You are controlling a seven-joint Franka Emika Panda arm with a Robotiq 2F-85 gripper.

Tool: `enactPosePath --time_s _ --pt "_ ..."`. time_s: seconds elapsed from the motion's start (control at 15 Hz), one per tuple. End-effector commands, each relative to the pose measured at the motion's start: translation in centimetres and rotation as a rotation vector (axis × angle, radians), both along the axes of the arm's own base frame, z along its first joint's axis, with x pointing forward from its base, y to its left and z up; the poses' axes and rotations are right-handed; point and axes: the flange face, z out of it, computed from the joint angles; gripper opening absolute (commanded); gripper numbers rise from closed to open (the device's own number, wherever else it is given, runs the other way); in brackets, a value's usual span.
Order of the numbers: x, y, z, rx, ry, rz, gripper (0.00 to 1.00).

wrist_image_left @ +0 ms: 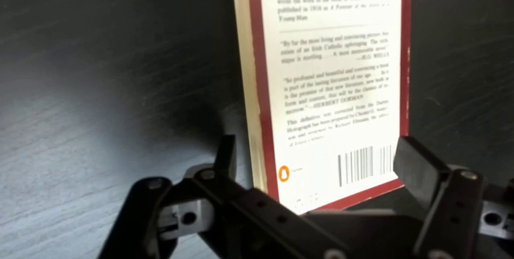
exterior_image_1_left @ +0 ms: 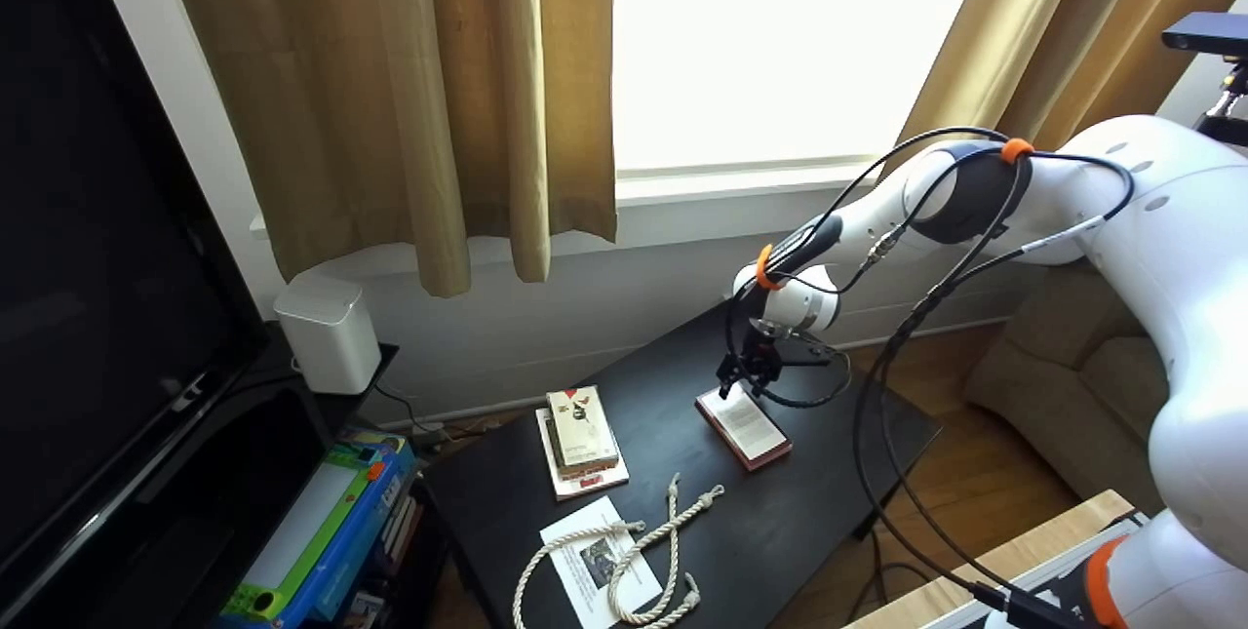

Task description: Pick up the book on the right and flip it to make the book cover face up

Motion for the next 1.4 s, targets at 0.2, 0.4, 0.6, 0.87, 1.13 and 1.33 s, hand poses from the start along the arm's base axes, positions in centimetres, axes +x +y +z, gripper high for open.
enactPosePath --time_s 0.2,0.4,0.6,0.87,1.13,1.33 --pt "-0.3 -0.3 -2.5 0.070 0.029 -0.010 0.68" --pt "-0.4 -1.0 -2.9 0.071 0.044 -0.016 0.42" --pt "-0.2 -1.7 -2.6 0.082 0.061 -0.023 0.23" --pt "0.1 -2.1 -2.1 0.105 0.077 -0.029 0.00" --pt "1.0 -2.1 0.1 0.117 0.049 -0.031 0.03" --pt "1.7 -2.1 2.1 0.123 0.021 -0.019 0.03"
